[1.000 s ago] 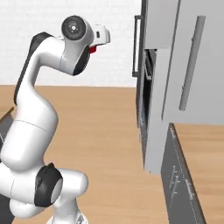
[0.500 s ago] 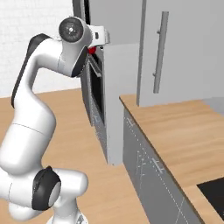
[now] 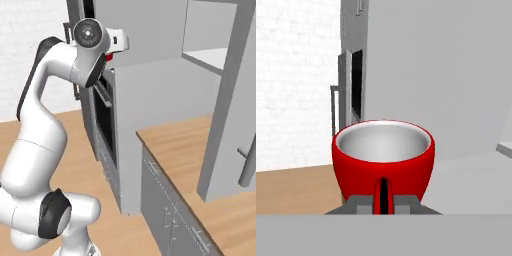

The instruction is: Gather all objects into one cabinet and sort the glasses and bowls to opposite sides.

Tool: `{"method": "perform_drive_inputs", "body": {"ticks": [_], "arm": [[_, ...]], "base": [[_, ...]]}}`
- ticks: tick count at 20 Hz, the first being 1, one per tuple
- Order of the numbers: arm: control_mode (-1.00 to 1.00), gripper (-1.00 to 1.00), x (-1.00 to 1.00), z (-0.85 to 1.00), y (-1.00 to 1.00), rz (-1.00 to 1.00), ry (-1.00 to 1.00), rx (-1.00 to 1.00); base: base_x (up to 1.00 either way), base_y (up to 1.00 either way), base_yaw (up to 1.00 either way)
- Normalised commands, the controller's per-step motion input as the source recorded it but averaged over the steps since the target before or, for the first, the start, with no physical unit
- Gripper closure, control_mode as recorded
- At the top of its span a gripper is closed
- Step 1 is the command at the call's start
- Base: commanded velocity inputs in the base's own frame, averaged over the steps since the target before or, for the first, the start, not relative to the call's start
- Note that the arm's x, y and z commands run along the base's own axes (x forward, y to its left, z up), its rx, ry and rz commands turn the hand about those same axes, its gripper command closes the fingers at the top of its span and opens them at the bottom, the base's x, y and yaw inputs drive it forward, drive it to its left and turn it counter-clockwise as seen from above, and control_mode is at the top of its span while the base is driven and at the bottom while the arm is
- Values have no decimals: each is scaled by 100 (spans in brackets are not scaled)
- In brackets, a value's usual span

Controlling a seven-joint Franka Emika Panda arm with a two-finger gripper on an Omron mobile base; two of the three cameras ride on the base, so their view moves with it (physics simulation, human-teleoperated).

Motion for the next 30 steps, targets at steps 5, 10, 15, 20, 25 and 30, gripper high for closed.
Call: {"method": "perform_drive_inputs", "body": {"ticks": [5, 10, 15, 20, 25, 30], "arm": [[100, 100, 0, 0, 0, 0, 0, 0], [100, 100, 0, 0, 0, 0, 0, 0], [100, 100, 0, 0, 0, 0, 0, 0], [100, 100, 0, 0, 0, 0, 0, 0], [100, 100, 0, 0, 0, 0, 0, 0], [100, 100, 0, 0, 0, 0, 0, 0]], "base": [[60, 0, -56], [49, 0, -57], [45, 0, -63], [63, 17, -32], [89, 35, -16], [71, 34, -19]]}}
